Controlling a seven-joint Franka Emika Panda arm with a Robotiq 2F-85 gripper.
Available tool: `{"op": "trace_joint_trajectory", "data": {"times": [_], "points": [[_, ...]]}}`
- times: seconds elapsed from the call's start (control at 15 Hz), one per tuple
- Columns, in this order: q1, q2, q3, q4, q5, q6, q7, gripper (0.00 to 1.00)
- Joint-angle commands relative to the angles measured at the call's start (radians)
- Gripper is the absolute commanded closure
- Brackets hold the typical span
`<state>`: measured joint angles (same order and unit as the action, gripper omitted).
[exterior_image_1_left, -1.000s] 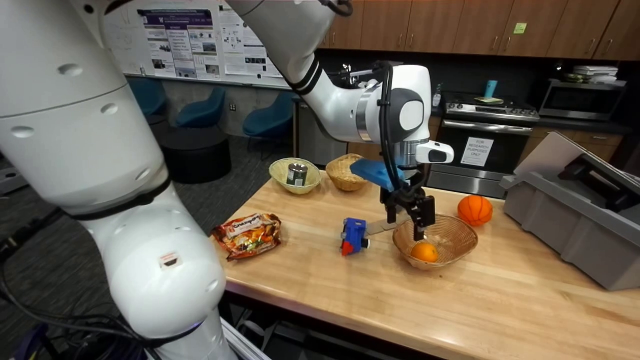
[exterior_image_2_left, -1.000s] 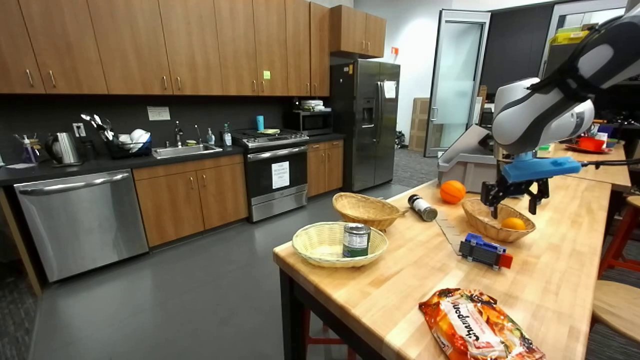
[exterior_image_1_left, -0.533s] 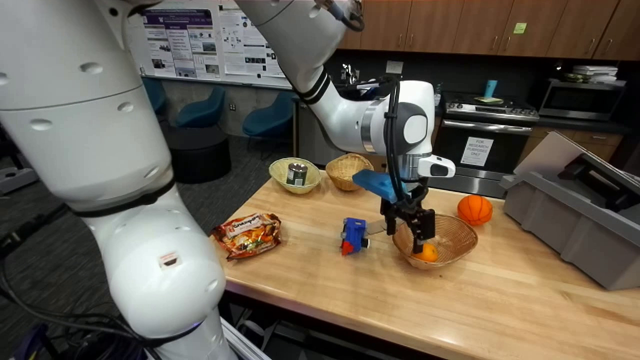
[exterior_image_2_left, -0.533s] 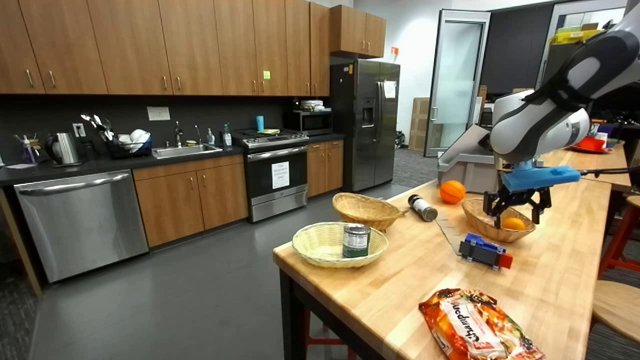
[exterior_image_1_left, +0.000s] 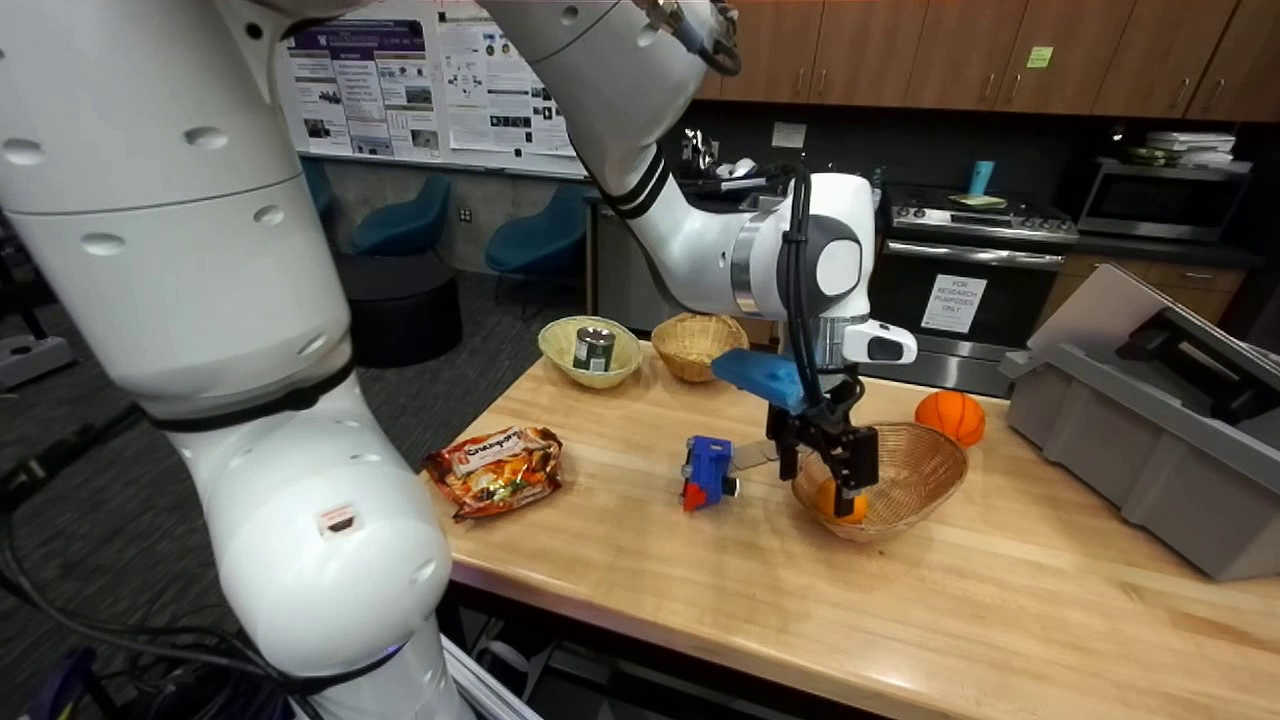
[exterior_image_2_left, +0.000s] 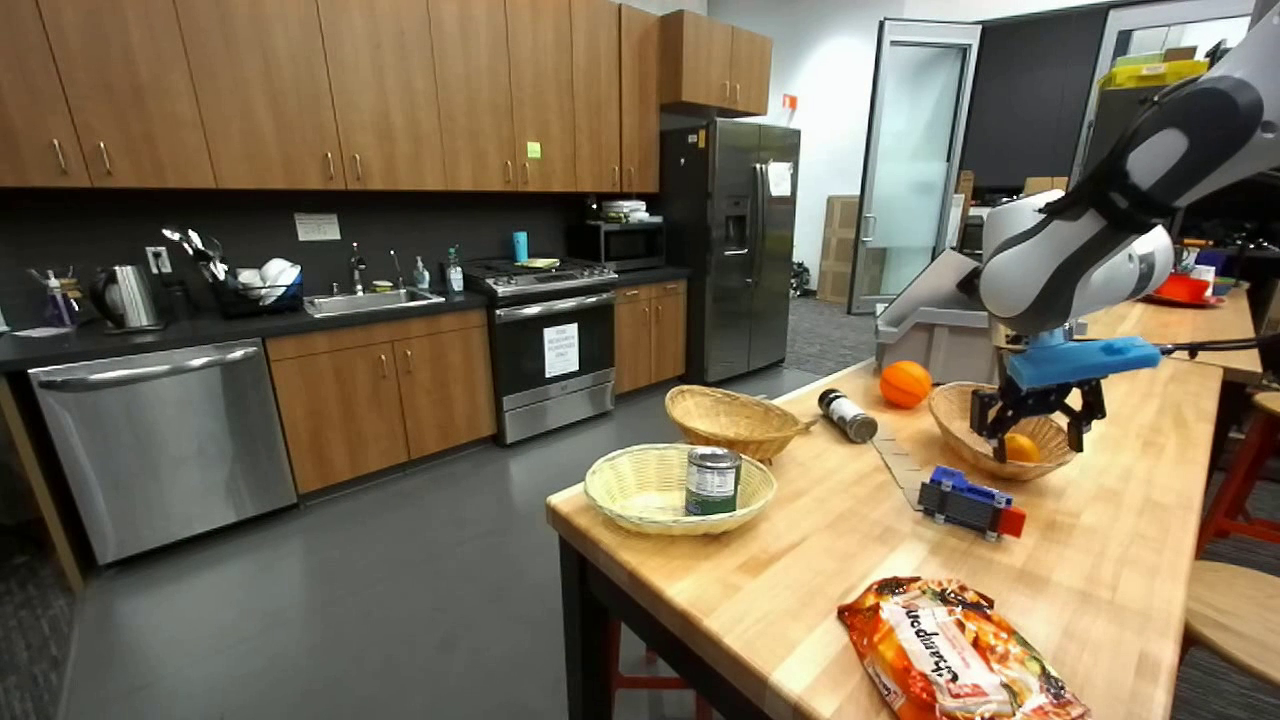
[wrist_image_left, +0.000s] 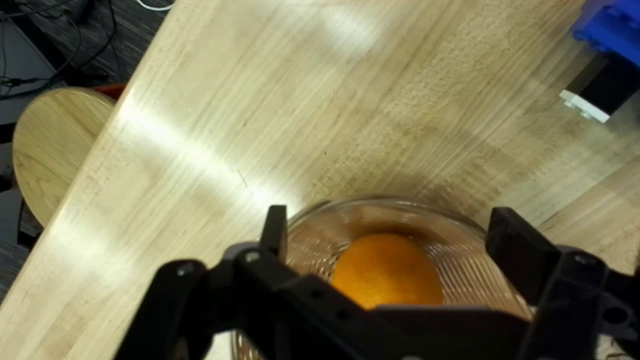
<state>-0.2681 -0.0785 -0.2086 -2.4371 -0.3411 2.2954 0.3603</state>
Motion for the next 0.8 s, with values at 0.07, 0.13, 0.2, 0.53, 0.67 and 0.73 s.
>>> {"op": "trace_joint_trajectory", "data": {"times": [0.07, 0.13, 0.2, 0.53, 0.67, 0.73], "points": [[-0.004, -0.005, -0.004, 0.004, -0.057, 0.007, 0.024, 0.0], [-0.005, -0.013, -0.004, 0.001, -0.074, 0.011, 0.031, 0.0], [-0.006, -0.023, -0.004, -0.002, -0.093, 0.017, 0.041, 0.0], [-0.007, -0.102, 0.007, 0.026, -0.169, -0.004, 0.043, 0.0], [-0.008, -0.124, 0.016, 0.046, -0.188, 0.002, 0.041, 0.0], [-0.006, -0.134, 0.021, 0.055, -0.185, 0.005, 0.034, 0.0]]}}
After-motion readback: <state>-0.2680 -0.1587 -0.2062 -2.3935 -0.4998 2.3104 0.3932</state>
